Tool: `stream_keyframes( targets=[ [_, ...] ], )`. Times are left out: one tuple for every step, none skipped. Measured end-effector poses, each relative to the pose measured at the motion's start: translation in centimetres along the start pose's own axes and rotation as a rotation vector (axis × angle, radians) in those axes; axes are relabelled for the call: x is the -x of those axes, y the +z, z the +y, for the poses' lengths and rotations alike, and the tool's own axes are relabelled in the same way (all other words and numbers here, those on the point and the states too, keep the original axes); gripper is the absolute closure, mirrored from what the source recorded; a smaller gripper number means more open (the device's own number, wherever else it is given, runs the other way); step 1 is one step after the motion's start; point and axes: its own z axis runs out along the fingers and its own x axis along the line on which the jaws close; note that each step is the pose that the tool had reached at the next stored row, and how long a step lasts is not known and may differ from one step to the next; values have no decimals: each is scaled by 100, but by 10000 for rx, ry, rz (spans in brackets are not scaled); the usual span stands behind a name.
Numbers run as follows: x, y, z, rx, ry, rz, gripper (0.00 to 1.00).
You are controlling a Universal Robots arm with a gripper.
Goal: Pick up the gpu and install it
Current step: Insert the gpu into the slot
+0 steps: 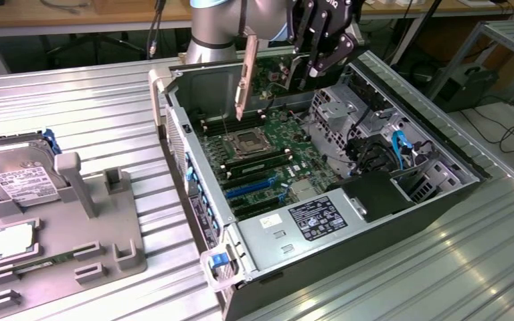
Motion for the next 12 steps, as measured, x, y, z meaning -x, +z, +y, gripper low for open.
stream_keyframes(
  targets=[
    [0, 1, 0, 0, -15, 0, 72],
    [0, 3, 0, 0, -29, 1, 72],
    [0, 5, 0, 0, -52, 2, 72],
    [0, 6, 0, 1, -65, 3, 72],
    [0, 7, 0, 1, -77, 4, 72],
    [0, 8, 0, 1, -88, 4, 72],
    [0, 10, 0, 0, -100, 4, 72],
    [0, 11, -1, 1, -113, 5, 72],
    [0, 14, -1, 0, -138, 6, 72],
    [0, 15, -1, 1, -151, 7, 72],
    [0, 16, -1, 1, -163, 8, 72],
    [0, 18, -1, 1, -177, 8, 72]
  ],
)
